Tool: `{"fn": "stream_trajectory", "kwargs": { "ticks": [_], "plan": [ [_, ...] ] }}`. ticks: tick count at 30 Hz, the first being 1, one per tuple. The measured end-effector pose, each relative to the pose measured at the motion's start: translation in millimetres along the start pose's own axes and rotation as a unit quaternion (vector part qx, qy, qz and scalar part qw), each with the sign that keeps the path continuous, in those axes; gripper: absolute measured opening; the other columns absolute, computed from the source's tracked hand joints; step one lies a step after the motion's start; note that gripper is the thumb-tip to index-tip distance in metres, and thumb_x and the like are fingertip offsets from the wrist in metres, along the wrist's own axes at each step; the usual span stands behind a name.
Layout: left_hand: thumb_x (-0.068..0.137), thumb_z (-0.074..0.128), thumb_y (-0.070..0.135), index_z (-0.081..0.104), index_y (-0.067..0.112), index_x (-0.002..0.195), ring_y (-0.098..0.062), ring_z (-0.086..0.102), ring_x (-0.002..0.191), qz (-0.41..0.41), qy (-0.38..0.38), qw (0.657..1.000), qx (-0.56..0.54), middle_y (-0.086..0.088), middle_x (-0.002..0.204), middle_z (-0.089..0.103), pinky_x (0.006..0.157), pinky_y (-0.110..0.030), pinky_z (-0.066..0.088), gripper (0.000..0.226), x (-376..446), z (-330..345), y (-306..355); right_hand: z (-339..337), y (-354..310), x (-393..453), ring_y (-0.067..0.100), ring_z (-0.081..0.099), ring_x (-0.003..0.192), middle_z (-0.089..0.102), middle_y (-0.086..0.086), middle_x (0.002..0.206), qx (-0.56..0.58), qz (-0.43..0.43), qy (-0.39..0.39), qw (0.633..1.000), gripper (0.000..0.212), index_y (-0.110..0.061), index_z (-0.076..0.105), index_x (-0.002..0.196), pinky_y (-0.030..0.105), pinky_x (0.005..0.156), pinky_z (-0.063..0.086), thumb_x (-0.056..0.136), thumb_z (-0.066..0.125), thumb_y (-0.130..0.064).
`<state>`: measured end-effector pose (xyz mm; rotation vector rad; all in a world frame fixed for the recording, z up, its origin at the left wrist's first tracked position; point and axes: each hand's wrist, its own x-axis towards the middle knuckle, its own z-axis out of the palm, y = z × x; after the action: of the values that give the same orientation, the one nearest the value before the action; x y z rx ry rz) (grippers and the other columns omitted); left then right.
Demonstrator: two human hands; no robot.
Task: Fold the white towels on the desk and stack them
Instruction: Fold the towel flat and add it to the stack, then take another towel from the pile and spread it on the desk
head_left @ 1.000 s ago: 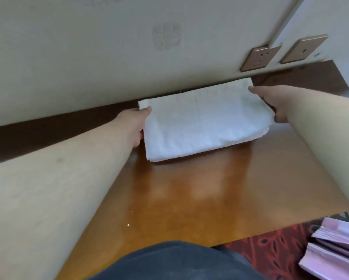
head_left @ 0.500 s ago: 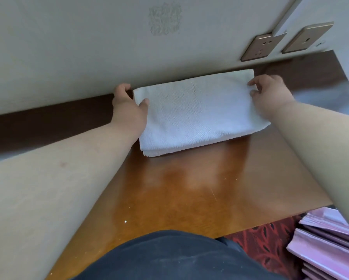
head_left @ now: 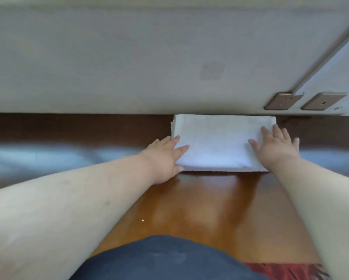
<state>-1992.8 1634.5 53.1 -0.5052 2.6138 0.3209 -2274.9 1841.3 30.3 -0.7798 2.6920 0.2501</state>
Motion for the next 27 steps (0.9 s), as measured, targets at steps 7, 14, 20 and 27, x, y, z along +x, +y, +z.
{"fn": "stream_trajectory", "kwargs": {
  "ticks": [7, 14, 20, 27],
  "plan": [
    [0.1, 0.047, 0.047, 0.028, 0.03, 0.155, -0.019, 0.028, 0.146, -0.224, 0.155, 0.944, -0.185, 0.003, 0.161, 0.028, 0.118, -0.032, 0.023, 0.06, -186.3, -35.9, -60.4, -65.5, -202.0, -98.6, 0.023, 0.011, 0.155, 0.026, -0.001, 0.166, -0.015, -0.33, 0.023, 0.944, 0.064, -0.03, 0.036, 0.154, 0.05, 0.124, 0.011, 0.1, 0.038, -0.062],
    [0.1, 0.045, 0.047, 0.046, 0.036, 0.142, -0.016, 0.048, 0.129, -0.439, 0.255, 0.835, -0.212, 0.009, 0.145, 0.045, 0.103, -0.031, 0.039, 0.043, -419.7, -30.8, -128.6, -143.8, -420.4, -272.3, 0.022, 0.032, 0.147, 0.045, -0.003, 0.155, -0.06, -0.592, 0.001, 0.804, 0.059, -0.026, 0.046, 0.149, 0.043, 0.119, 0.03, 0.098, 0.051, -0.055],
    [0.096, 0.052, 0.045, 0.057, 0.035, 0.132, -0.018, 0.058, 0.115, -0.57, 0.32, 0.739, -0.164, 0.007, 0.129, 0.058, 0.094, -0.033, 0.047, 0.038, -650.9, -0.4, -178.9, -166.6, -583.5, -470.9, 0.023, 0.037, 0.144, 0.046, -0.002, 0.153, -0.071, -0.688, 0.039, 0.721, 0.066, -0.026, 0.045, 0.149, 0.042, 0.116, 0.035, 0.093, 0.054, -0.06],
    [0.092, 0.055, 0.05, 0.056, 0.035, 0.134, -0.017, 0.059, 0.115, -0.66, 0.332, 0.658, -0.147, 0.005, 0.132, 0.057, 0.096, -0.033, 0.046, 0.044, -876.7, 42.3, -238.3, -156.5, -717.5, -696.6, 0.022, 0.041, 0.138, 0.05, -0.007, 0.146, -0.03, -0.772, 0.079, 0.63, 0.064, -0.034, 0.047, 0.144, 0.048, 0.111, 0.039, 0.088, 0.052, -0.064]
  ]
}}
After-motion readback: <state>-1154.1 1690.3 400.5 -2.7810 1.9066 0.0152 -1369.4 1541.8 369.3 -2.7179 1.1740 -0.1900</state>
